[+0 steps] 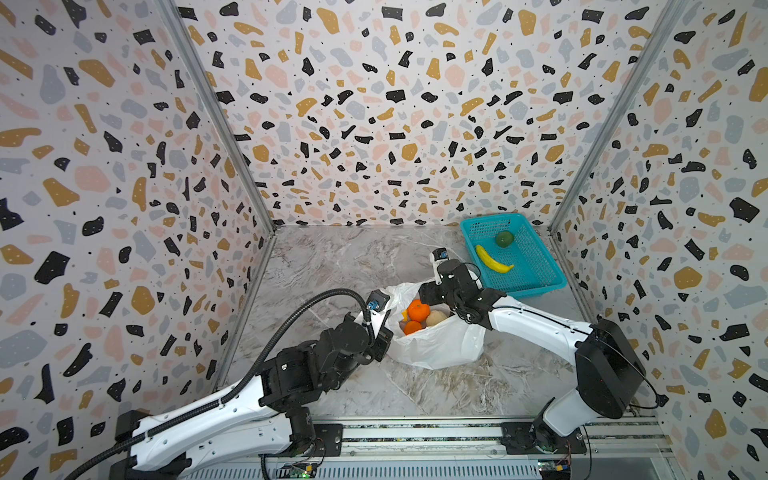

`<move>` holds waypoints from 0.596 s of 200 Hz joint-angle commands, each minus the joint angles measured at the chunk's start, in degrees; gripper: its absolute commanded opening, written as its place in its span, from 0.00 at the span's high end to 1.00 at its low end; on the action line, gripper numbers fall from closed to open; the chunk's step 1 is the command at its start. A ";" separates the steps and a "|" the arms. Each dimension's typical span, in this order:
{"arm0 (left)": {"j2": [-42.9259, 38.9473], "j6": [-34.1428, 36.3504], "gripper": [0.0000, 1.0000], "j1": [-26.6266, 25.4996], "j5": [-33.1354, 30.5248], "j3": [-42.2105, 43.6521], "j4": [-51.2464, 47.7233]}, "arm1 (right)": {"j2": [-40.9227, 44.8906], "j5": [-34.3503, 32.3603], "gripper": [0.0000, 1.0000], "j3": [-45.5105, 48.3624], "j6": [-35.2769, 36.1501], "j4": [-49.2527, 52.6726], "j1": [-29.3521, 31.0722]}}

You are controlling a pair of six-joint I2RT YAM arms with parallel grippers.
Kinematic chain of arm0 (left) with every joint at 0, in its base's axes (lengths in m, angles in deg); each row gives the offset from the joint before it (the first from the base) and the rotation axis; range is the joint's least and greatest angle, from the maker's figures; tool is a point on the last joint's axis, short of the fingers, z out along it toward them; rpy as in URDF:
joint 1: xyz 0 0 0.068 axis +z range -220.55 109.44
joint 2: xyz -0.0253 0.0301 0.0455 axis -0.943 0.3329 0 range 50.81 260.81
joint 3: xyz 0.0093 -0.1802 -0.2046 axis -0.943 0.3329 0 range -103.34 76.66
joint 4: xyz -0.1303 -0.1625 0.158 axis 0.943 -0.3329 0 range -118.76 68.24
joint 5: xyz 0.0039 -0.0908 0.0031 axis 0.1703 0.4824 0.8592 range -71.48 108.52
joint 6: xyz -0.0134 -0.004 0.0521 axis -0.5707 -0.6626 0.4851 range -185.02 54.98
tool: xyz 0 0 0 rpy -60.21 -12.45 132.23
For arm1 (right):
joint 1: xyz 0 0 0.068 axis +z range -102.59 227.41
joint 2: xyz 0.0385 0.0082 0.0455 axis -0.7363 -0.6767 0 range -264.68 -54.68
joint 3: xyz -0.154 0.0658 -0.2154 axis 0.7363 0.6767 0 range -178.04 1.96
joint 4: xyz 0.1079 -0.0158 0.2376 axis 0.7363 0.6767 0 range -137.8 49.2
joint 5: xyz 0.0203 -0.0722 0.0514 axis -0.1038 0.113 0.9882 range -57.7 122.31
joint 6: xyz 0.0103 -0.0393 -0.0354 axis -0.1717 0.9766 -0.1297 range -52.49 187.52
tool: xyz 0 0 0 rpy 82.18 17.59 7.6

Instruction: Untie the knot of the plastic bag and take out the fruit

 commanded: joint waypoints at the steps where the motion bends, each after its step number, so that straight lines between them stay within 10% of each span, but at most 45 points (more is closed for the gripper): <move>1: 1.32 3.12 1.00 -0.50 -5.62 -4.13 -2.16 | 0.59 -2.09 0.26 -3.24 2.80 -2.42 0.19; 69: 1.22 1.59 1.00 -0.52 -2.25 -3.62 -0.27 | 1.03 0.38 0.26 -3.29 4.44 -0.49 3.01; 95: 1.31 -0.02 0.52 -0.46 -3.38 -5.10 -1.06 | 1.68 -0.14 0.26 -2.25 3.91 -0.49 4.45; 119: 2.25 -1.02 0.30 -0.43 -5.22 -7.40 -3.43 | 2.46 -0.72 0.26 -1.30 3.31 -0.58 5.19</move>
